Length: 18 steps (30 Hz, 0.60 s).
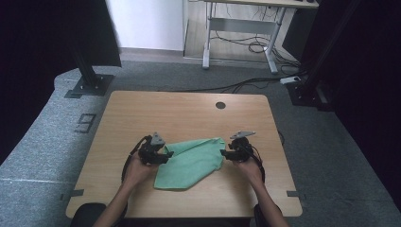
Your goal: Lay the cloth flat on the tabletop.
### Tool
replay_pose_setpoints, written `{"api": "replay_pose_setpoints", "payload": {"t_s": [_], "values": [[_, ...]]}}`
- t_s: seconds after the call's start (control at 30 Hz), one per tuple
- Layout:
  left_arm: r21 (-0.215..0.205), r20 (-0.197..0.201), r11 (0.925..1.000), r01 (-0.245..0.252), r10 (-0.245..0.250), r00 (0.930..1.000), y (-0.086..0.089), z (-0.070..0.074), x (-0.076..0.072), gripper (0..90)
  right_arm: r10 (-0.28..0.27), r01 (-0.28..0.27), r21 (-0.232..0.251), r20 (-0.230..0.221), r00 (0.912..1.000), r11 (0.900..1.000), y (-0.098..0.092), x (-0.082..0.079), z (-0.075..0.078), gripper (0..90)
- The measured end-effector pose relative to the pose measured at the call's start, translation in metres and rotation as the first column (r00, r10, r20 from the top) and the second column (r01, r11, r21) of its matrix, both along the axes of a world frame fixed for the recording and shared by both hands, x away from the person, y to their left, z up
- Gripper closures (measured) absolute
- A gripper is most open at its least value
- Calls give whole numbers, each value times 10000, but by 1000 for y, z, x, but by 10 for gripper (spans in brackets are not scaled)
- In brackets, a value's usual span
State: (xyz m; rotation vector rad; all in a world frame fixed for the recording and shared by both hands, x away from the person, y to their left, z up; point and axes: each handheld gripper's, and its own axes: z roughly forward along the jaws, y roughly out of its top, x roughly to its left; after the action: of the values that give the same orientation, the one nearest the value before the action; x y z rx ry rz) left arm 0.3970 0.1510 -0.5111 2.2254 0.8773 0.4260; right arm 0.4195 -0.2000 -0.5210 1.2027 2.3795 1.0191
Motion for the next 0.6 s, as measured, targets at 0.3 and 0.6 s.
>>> {"api": "replay_pose_setpoints", "payload": {"t_s": [0.3,0.6], "values": [[501,-655,9975,504,-470,9967,-19,-19,12,557,-367,372,280,-179,9992,9989,-1,20,-10,580],[710,-664,9967,404,-357,9972,-19,-21,13,836,-277,286,229,-357,9990,9993,3,27,-20,704]]}}
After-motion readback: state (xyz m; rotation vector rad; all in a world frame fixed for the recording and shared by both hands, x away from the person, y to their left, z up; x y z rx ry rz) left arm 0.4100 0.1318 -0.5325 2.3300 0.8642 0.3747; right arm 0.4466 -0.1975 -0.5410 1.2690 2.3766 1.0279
